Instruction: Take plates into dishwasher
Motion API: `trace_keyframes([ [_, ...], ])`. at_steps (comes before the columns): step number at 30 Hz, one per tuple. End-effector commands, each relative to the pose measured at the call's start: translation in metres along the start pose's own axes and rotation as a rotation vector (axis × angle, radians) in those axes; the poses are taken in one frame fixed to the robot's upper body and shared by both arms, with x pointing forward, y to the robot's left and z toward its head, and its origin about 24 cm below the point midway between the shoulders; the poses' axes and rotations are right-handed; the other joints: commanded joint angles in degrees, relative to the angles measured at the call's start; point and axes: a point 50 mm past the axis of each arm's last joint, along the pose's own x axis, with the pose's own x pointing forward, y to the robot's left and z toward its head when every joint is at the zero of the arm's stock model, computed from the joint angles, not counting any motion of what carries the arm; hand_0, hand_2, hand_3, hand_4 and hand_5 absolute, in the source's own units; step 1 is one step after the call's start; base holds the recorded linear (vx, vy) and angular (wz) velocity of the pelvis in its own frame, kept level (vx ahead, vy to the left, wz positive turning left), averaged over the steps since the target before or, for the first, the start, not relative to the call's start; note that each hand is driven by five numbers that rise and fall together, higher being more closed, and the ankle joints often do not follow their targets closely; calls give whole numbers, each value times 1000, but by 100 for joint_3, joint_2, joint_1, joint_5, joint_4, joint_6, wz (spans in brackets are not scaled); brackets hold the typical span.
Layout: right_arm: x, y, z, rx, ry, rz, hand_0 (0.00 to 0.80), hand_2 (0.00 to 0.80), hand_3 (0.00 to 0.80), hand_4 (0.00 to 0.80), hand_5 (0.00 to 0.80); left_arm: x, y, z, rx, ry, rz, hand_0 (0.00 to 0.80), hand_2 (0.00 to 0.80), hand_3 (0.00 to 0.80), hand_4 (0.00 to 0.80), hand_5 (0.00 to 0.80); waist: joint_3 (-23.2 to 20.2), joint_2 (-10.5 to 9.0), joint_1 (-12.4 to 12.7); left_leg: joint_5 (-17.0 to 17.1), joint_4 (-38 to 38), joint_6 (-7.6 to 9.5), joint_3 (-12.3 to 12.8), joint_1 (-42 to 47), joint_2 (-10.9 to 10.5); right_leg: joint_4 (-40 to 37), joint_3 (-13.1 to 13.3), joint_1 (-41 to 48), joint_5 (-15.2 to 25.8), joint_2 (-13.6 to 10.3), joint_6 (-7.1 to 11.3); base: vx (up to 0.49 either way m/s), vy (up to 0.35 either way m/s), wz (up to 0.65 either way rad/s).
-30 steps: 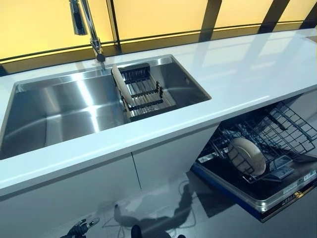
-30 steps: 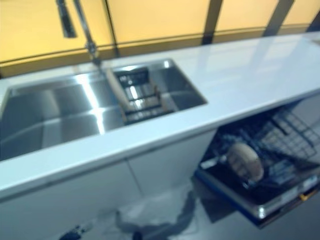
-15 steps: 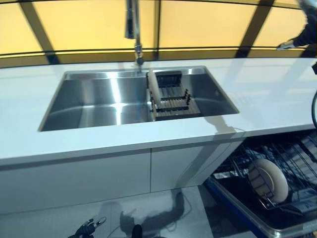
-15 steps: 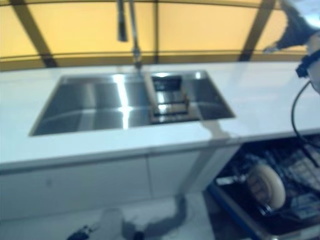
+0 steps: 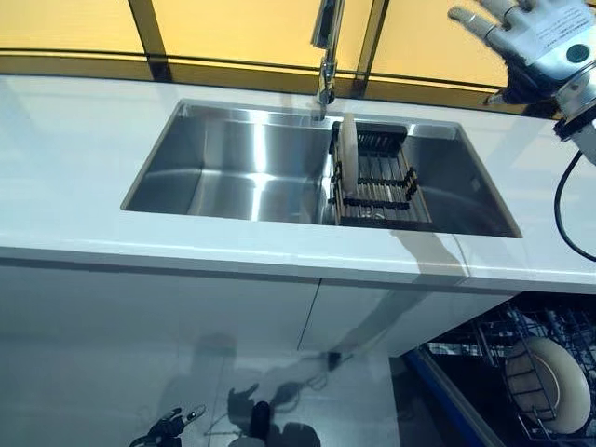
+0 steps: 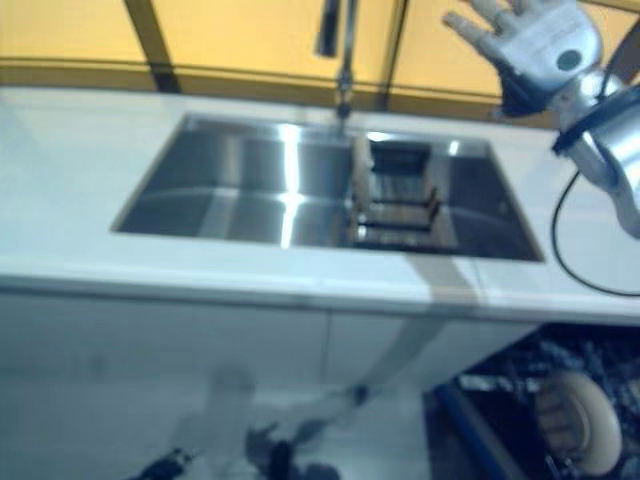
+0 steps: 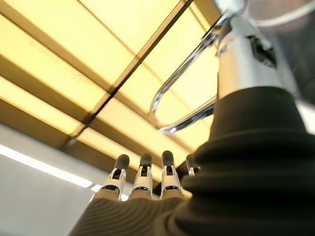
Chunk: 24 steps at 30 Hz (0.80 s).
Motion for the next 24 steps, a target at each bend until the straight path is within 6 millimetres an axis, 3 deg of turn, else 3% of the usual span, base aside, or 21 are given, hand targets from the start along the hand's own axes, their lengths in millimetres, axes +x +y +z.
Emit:
trace_keyframes([
  [1,11,-27,-24,-138,74,-47,0,0,0,0,0,0,5,19,6,-83,-8,0,0,0,0,0,356,-41,241,-1021,-18,-32,97,387,27,-10,4,-437,115,219,-7,-39,25,11],
  [8,19,-39,-17,-183,45,-110,0,0,0,0,0,-1,11,27,0,-119,9,0,0,0,0,0,582,-72,289,-990,-18,6,97,203,29,-10,-23,-596,196,234,43,-14,23,6],
  [24,22,-41,-4,-164,-3,-133,0,0,0,0,0,-3,19,24,-50,-128,28,0,0,0,0,0,718,-128,338,-1019,-18,73,128,116,10,-5,-43,-675,268,204,148,6,14,2],
])
